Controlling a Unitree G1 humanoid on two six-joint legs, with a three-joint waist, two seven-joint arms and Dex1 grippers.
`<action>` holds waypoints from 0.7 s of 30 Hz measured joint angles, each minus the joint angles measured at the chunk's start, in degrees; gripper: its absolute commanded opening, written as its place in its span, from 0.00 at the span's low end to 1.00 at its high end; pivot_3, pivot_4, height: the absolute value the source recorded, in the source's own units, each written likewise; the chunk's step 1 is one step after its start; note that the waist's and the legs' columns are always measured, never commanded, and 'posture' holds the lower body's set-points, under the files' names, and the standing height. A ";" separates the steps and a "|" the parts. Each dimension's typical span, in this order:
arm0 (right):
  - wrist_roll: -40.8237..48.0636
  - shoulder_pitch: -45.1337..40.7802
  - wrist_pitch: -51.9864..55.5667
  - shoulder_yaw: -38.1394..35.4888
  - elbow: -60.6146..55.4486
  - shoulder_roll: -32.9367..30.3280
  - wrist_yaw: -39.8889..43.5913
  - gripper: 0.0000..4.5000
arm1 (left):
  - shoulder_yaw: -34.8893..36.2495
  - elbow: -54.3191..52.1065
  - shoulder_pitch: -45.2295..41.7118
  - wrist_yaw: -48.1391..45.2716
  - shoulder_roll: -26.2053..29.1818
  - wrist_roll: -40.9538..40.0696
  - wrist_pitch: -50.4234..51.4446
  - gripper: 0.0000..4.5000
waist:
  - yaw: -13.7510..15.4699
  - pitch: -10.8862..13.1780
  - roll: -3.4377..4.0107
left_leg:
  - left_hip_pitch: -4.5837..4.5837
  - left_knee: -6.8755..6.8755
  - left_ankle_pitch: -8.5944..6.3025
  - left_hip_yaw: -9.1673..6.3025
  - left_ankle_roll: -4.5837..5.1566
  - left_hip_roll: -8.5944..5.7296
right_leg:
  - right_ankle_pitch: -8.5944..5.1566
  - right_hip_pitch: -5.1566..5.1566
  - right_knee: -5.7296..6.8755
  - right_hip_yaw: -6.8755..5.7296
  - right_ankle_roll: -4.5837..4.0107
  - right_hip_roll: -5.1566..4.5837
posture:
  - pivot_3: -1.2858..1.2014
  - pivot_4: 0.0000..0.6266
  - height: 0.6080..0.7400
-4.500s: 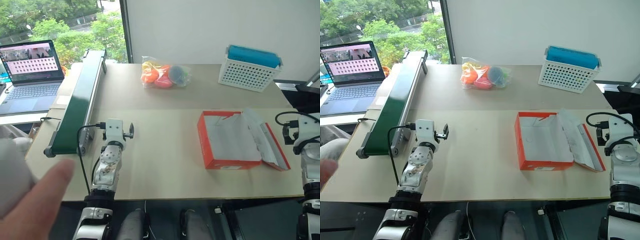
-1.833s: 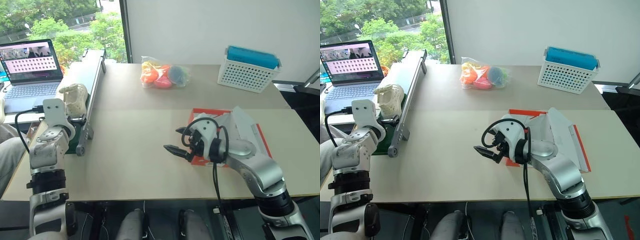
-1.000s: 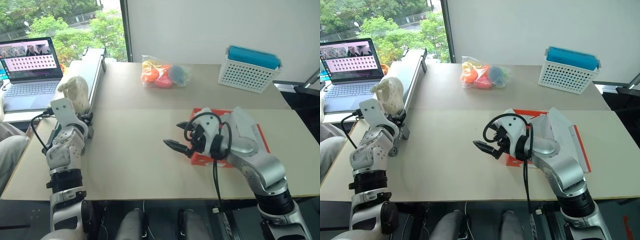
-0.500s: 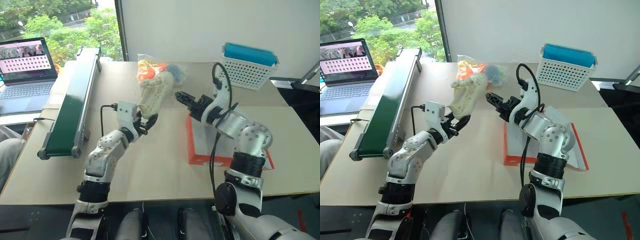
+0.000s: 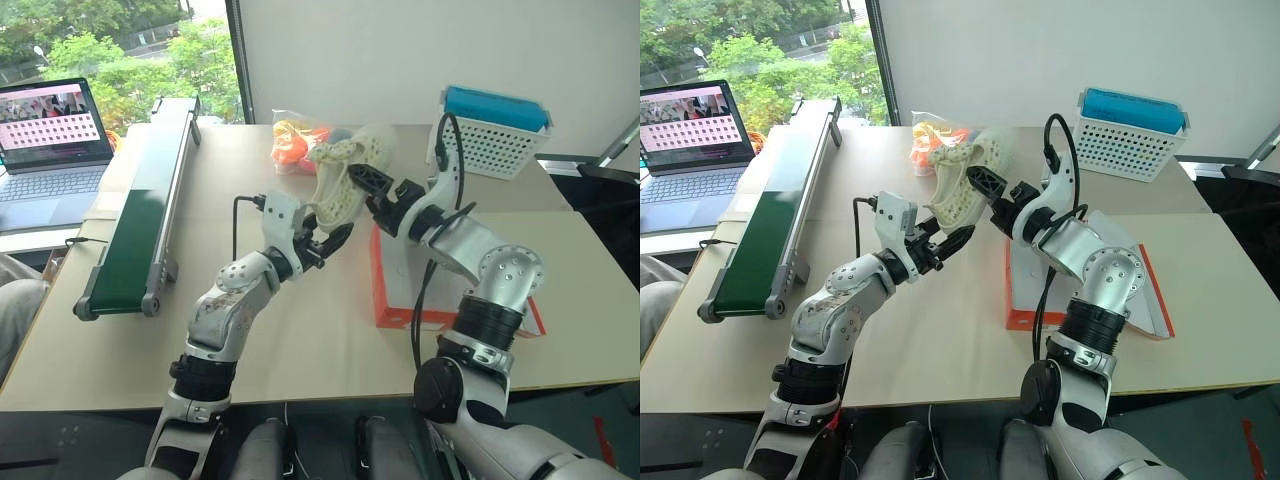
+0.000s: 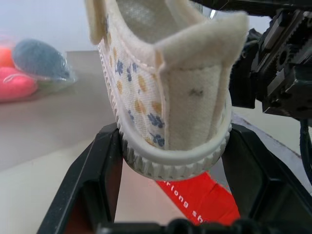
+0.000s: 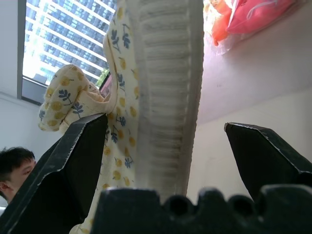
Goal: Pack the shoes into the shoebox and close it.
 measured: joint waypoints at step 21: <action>0.15 2.00 -3.75 3.82 -0.74 -2.24 -2.23 0.16 | -1.58 1.01 -0.02 -0.43 1.05 2.05 -0.40 0.82 | 0.00 0.00 0.01 | 0.00 -0.02 0.01 -0.01 0.00 0.01 | 0.00 -0.01 -0.04 0.01 0.00 0.01 | 0.52 0.24 0.73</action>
